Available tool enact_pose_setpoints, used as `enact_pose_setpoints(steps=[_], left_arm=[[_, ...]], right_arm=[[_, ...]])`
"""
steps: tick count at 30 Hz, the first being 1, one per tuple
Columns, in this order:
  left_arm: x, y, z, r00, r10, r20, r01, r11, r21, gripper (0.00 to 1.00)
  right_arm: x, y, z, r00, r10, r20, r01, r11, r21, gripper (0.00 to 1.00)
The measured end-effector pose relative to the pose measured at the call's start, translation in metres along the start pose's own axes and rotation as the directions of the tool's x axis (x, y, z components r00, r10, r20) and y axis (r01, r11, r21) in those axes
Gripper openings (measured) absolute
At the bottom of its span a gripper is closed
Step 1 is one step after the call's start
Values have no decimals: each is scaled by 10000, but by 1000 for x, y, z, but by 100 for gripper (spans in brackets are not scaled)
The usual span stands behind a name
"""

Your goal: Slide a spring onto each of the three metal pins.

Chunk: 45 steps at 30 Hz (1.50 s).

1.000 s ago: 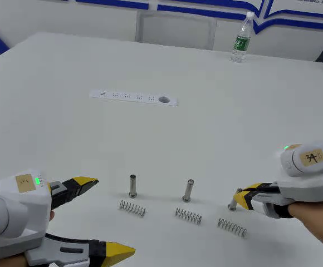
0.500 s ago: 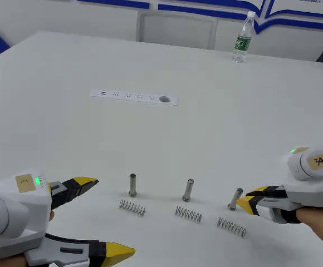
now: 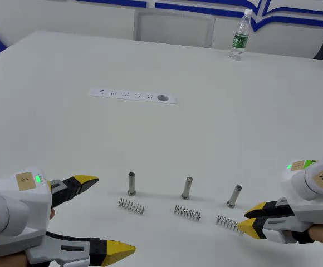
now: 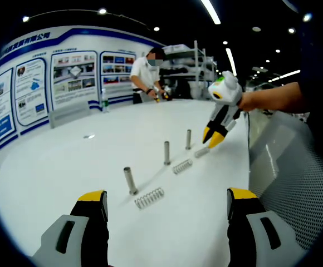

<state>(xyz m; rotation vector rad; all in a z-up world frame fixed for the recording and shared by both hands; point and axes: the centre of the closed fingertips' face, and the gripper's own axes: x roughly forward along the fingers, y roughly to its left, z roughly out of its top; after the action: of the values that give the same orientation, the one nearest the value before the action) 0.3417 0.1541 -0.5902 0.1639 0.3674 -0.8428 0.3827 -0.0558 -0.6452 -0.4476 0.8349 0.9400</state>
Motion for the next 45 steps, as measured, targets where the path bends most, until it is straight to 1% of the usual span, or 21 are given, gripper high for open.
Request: enact_pose_setpoints(steps=[6, 9, 12, 19, 31, 37, 42, 45], left_arm=[[0, 1, -1, 10000, 23, -15, -23, 10000, -35, 90], [0, 1, -2, 10000, 50, -26, -50, 10000, -69, 90], [0, 2, -3, 10000, 79, -45, -79, 9999, -105, 90], [0, 1, -4, 9999, 81, -75, -82, 9999, -141, 90], [1, -1, -3, 10000, 7, -75, -7, 10000, -93, 89], [1, -4, -1, 9999, -157, -29, 157, 9999, -13, 89], [4, -11, 0, 9991, -425, -11, 425, 9991, 26, 84], [6, -16, 1, 9980, -625, 25, 625, 9980, 49, 80]], right_arm=[[7, 3, -5, 9991, 271, -320, -279, 9993, -258, 17], [10, 1, -9, 9981, 294, -542, -319, 9984, -473, 17], [11, 2, -11, 9974, 333, -646, -368, 9978, -545, 17], [13, 3, -15, 9963, 405, -761, -458, 9966, -691, 15], [13, 4, -15, 9968, 390, -703, -452, 9950, -888, 12], [6, 11, -8, 9968, 483, -643, -547, 9933, -1020, 12], [1, 17, -1, 9969, 546, -563, -606, 9919, -1116, 11], [-3, 23, 6, 9966, 699, -436, -745, 9904, -1162, 11]])
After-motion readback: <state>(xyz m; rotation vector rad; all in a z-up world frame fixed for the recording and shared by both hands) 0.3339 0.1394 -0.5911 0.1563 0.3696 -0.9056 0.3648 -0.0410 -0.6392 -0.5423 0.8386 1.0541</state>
